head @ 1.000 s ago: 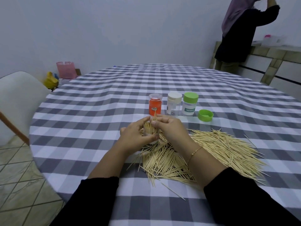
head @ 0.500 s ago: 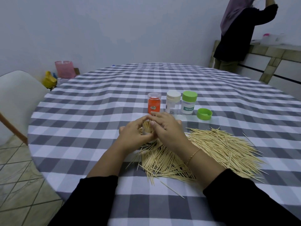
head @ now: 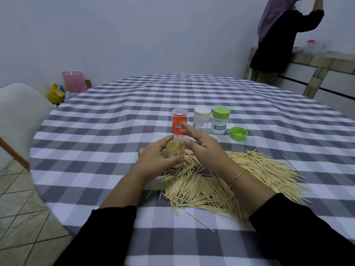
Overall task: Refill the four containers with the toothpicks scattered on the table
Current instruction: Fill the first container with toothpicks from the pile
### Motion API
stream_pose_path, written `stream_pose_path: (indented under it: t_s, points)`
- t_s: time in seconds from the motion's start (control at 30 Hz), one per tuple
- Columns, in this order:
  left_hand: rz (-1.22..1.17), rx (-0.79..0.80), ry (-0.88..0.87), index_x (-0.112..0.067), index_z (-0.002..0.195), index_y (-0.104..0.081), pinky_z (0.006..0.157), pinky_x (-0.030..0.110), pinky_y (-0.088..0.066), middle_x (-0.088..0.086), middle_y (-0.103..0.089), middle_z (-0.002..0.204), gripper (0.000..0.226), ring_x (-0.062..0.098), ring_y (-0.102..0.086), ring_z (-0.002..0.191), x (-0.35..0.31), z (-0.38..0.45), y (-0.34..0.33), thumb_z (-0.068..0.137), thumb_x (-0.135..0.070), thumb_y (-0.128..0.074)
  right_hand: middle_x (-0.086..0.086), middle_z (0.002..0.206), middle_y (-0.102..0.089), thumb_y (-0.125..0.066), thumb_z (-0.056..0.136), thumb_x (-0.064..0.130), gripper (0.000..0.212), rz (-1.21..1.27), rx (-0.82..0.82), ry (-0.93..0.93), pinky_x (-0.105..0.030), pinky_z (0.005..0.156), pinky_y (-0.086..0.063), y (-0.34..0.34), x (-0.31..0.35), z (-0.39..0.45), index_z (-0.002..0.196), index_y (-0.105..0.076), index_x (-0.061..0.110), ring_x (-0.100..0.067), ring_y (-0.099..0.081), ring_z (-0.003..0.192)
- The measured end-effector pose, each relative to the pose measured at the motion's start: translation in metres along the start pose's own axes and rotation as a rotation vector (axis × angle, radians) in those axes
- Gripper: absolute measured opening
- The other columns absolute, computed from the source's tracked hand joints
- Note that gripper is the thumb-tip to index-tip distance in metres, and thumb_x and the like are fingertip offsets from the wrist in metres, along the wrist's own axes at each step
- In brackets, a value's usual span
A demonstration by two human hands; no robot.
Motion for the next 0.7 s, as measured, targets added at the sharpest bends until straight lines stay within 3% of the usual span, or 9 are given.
stream_pose_path:
  t_s: [0.17, 0.27, 0.33, 0.4, 0.5, 0.6, 0.7]
  points:
    - [0.006, 0.004, 0.001, -0.038, 0.145, -0.038, 0.113, 0.049, -0.028, -0.002, -0.046, 0.147, 0.085, 0.022, -0.037, 0.137, 0.0, -0.001, 0.001, 0.071, -0.06, -0.073, 0.015, 0.148, -0.037, -0.042, 0.1, 0.031, 0.036, -0.268, 0.155, -0.003, -0.047, 0.114, -0.014, -0.003, -0.002, 0.009, 0.135, -0.05, 0.032, -0.007, -0.022, 0.14]
    - [0.011, -0.006, -0.006, -0.038, 0.145, -0.038, 0.113, 0.049, -0.028, -0.002, -0.046, 0.147, 0.081, 0.021, -0.037, 0.136, 0.0, 0.0, 0.001, 0.075, -0.055, -0.074, 0.011, 0.144, -0.044, -0.045, 0.098, 0.025, 0.035, -0.133, 0.1, -0.011, -0.046, 0.113, -0.023, 0.002, -0.001, 0.011, 0.132, -0.055, 0.028, -0.009, -0.031, 0.136]
    - [0.015, -0.012, -0.006, -0.038, 0.145, -0.038, 0.113, 0.049, -0.028, -0.002, -0.048, 0.145, 0.08, 0.022, -0.038, 0.136, 0.0, 0.0, 0.002, 0.075, -0.054, -0.074, 0.006, 0.138, -0.052, -0.045, 0.097, 0.022, 0.035, -0.172, 0.037, -0.109, -0.046, 0.11, -0.03, 0.008, -0.009, 0.012, 0.13, -0.057, 0.027, -0.014, -0.042, 0.131]
    - [0.013, -0.013, 0.001, -0.039, 0.144, -0.038, 0.113, 0.048, -0.028, -0.003, -0.049, 0.144, 0.079, 0.022, -0.038, 0.136, 0.0, 0.0, 0.002, 0.075, -0.052, -0.075, 0.004, 0.127, -0.06, -0.043, 0.096, 0.028, 0.032, -0.434, 0.078, -0.234, -0.044, 0.105, -0.034, 0.011, -0.021, 0.013, 0.121, -0.063, 0.029, -0.019, -0.049, 0.122]
    - [0.019, -0.013, 0.002, -0.04, 0.144, -0.038, 0.113, 0.049, -0.028, -0.004, -0.047, 0.146, 0.081, 0.022, -0.038, 0.136, 0.001, 0.002, 0.002, 0.074, -0.054, -0.075, 0.002, 0.109, -0.063, -0.046, 0.09, 0.053, 0.038, -0.758, 0.237, -0.307, -0.041, 0.095, -0.033, 0.002, -0.031, 0.009, 0.109, -0.067, 0.027, -0.021, -0.051, 0.113]
    - [0.03, -0.022, -0.001, -0.038, 0.145, -0.038, 0.113, 0.05, -0.028, -0.003, -0.046, 0.147, 0.081, 0.021, -0.038, 0.136, 0.001, 0.002, 0.002, 0.075, -0.052, -0.075, -0.002, 0.119, -0.056, -0.047, 0.084, 0.065, 0.054, -0.852, 0.273, -0.262, -0.044, 0.097, -0.031, -0.009, -0.027, 0.009, 0.115, -0.063, 0.024, -0.022, -0.045, 0.118]
    - [0.002, -0.021, 0.011, -0.039, 0.144, -0.039, 0.112, 0.049, -0.03, -0.003, -0.05, 0.143, 0.086, 0.021, -0.042, 0.133, 0.004, 0.003, 0.002, 0.068, -0.059, -0.076, -0.005, 0.129, -0.05, -0.046, 0.089, 0.058, 0.051, -0.928, 0.307, -0.243, -0.045, 0.102, -0.028, -0.016, -0.026, 0.011, 0.123, -0.057, 0.021, -0.024, -0.041, 0.124]
Point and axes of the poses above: each hand's wrist, its own z-axis towards the middle knuckle, its own y-axis out of the back of the hand, x = y × z, the point moved 6 cm from there along z, towards the middle knuckle
